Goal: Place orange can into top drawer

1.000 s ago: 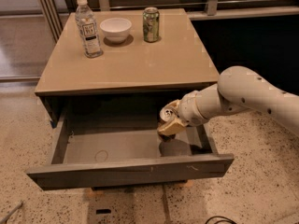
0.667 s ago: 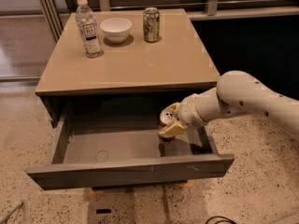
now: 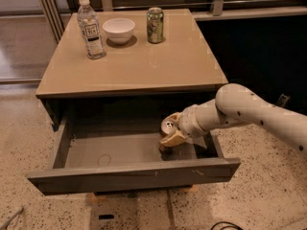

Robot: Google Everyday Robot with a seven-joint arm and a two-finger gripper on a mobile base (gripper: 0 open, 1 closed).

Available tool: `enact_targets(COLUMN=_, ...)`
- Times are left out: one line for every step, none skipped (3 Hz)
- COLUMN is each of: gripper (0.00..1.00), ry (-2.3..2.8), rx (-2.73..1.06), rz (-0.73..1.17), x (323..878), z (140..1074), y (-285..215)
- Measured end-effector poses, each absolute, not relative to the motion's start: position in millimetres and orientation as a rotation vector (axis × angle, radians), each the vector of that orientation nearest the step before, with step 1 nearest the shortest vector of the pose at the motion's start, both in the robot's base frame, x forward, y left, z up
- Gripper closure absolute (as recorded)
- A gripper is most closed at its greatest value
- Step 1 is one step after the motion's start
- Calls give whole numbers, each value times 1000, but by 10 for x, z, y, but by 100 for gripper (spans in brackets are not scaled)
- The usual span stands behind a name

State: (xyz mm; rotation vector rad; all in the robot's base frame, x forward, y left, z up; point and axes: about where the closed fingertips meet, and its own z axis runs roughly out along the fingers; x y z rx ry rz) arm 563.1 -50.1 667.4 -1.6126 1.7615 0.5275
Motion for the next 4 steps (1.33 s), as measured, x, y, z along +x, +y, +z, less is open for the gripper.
enact_targets(gripper=100, ry=1778, rx=-1614, rz=545, x=5673, z=6530, y=-492)
enact_targets(gripper=100, ry=1798, rx=-1610, rz=561, x=5694, z=6516, y=-498)
enact_targets(gripper=73, ry=1798, rx=-1610, rz=561, x=5694, z=6551, y=-498)
enact_targets(gripper=50, ry=1798, rx=-1611, rz=561, x=5694, z=6551, y=-498)
